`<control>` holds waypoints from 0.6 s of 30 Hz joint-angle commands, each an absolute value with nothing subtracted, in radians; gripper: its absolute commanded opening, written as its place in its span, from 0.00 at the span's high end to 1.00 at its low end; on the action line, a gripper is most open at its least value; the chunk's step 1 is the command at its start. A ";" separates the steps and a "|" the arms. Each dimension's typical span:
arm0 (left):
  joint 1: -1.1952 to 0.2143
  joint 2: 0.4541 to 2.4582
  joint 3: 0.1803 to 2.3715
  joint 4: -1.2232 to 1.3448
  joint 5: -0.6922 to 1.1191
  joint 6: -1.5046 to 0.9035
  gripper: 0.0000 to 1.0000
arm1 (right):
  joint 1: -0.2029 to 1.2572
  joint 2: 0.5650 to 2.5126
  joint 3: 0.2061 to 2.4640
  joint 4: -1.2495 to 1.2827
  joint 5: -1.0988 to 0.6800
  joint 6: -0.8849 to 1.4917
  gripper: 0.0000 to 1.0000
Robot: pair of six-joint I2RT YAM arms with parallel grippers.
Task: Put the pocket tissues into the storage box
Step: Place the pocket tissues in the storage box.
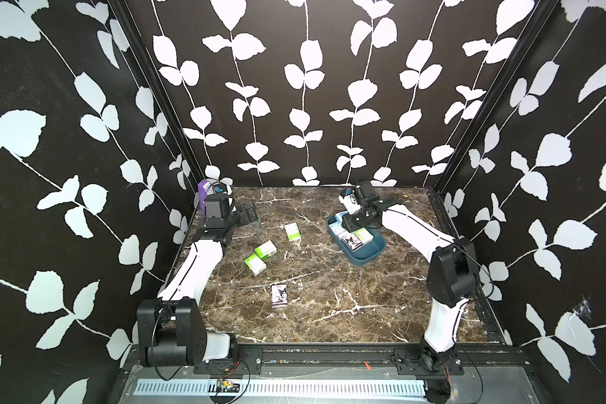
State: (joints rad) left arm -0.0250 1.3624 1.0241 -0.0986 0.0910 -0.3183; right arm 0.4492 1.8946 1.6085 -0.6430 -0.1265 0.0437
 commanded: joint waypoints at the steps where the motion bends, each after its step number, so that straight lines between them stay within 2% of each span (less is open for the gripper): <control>1: -0.019 1.362 1.047 -0.069 0.107 -0.334 0.01 | 0.440 1.849 1.553 -0.673 -0.118 0.069 0.61; 11: -0.021 1.361 1.049 -0.070 0.110 -0.333 0.01 | 0.437 1.828 1.444 -0.669 -0.106 0.272 0.62; 18: -0.019 1.358 1.045 -0.076 0.107 -0.319 0.01 | 0.437 1.827 1.413 -0.671 -0.028 0.394 0.62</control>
State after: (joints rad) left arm -0.0250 1.3647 1.0260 -0.0910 0.0971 -0.3267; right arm 0.4339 1.8603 1.4292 -0.6716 -0.0750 0.3073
